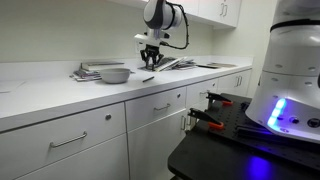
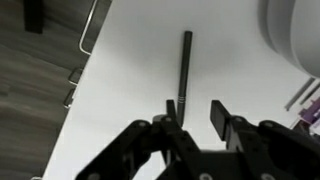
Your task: Pick up the pen in the bowl and put it on the table
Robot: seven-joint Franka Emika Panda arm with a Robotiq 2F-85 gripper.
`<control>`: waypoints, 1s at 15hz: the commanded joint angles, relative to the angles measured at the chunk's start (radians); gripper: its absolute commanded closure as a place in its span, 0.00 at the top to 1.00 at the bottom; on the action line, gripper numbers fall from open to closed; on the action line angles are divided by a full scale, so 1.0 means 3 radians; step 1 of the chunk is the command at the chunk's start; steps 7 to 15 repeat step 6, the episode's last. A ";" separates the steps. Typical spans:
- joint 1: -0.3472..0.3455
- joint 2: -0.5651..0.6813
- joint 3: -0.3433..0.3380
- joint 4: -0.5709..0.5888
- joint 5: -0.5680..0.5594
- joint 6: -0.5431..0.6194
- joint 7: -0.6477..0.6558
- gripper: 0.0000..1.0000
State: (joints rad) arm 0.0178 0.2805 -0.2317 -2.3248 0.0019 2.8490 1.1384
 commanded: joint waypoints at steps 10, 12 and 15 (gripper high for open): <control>0.0537 -0.0976 -0.0758 -0.0436 -0.1637 -0.0310 0.0613 1.00; 0.0537 -0.0976 -0.0758 -0.0436 -0.1637 -0.0310 0.0613 1.00; 0.0537 -0.0976 -0.0758 -0.0436 -0.1637 -0.0310 0.0613 1.00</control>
